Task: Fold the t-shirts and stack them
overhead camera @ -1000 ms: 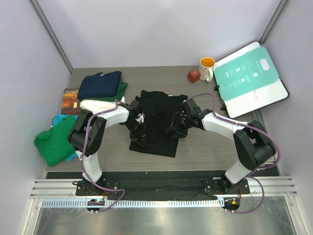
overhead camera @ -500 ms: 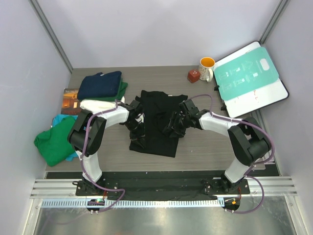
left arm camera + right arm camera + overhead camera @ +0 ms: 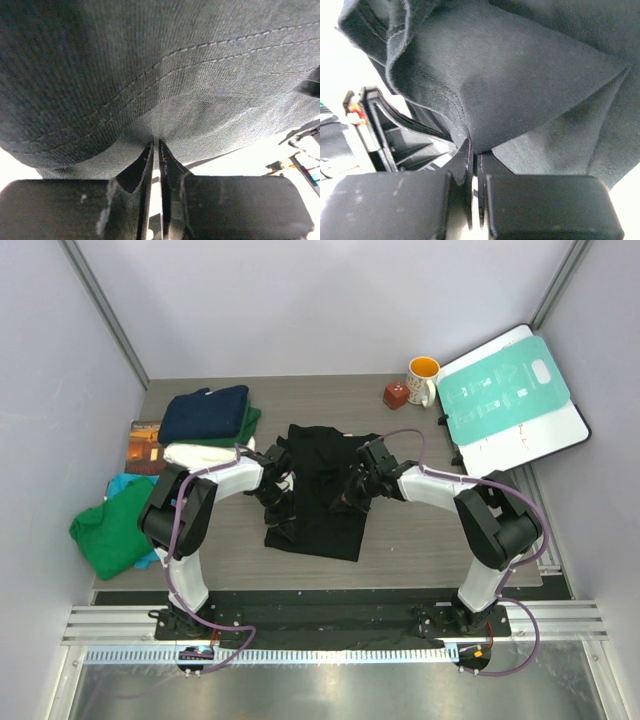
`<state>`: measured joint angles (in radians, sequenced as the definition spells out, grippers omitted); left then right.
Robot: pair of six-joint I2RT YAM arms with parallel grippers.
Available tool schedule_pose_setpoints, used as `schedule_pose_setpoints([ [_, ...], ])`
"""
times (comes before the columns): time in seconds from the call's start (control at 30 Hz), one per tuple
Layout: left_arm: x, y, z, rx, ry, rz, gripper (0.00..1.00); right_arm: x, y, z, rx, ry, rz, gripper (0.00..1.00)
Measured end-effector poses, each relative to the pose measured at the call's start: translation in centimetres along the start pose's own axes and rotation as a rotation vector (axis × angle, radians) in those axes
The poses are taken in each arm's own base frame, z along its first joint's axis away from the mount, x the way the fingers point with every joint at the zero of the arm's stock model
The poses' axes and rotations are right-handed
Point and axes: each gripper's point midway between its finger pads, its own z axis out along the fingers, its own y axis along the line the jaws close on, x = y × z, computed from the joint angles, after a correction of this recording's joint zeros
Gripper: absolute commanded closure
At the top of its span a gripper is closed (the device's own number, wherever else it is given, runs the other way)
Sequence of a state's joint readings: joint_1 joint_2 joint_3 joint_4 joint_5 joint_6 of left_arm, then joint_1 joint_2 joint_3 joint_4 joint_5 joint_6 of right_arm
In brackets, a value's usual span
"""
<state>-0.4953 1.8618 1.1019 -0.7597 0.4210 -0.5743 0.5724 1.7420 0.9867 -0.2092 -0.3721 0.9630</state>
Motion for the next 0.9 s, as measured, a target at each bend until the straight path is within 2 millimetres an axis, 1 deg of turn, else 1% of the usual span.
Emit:
schedule_pose_setpoints([
  [0.13,0.0,0.1,0.0,-0.003,-0.001,0.007,0.97,-0.6,0.6,-0.1,-0.005,-0.018,-0.009,0.99],
  [0.23,0.0,0.2,0.0,-0.006,-0.001,0.007,0.98,-1.5,1.2,-0.4,-0.002,-0.044,-0.029,0.99],
  [0.4,0.0,0.2,0.1,-0.006,-0.002,0.007,0.98,-4.2,2.0,-1.2,-0.003,-0.114,-0.043,0.99],
  [0.47,0.0,0.2,0.0,-0.005,-0.003,0.007,0.98,-5.6,1.7,-1.6,0.008,-0.144,-0.031,0.99],
  [0.57,0.0,0.2,0.0,-0.005,-0.003,0.007,0.94,-8.0,0.8,-2.4,0.031,-0.199,-0.012,0.99],
  [0.6,0.0,0.2,0.0,-0.005,-0.003,0.006,0.88,-8.9,0.3,-2.6,0.042,-0.220,-0.006,0.99],
  [0.7,0.0,0.1,0.0,-0.002,-0.005,0.001,0.73,-10.9,-0.6,-3.0,0.067,-0.261,0.009,0.99],
  [0.77,-0.1,-0.1,-0.2,0.000,-0.013,0.000,0.66,-12.0,-1.4,-2.9,0.086,-0.275,0.025,0.99],
  [0.8,-0.1,-0.1,-0.2,-0.003,-0.020,-0.004,0.59,-12.4,-1.7,-2.8,0.095,-0.278,0.029,0.99],
  [0.87,-0.1,-0.2,-0.4,-0.014,-0.034,-0.005,0.54,-13.0,-2.0,-2.5,0.111,-0.274,0.033,0.99],
  [0.9,-0.2,-0.1,-0.6,-0.024,-0.046,-0.005,0.50,-13.4,-2.0,-2.2,0.114,-0.272,0.033,0.99],
])
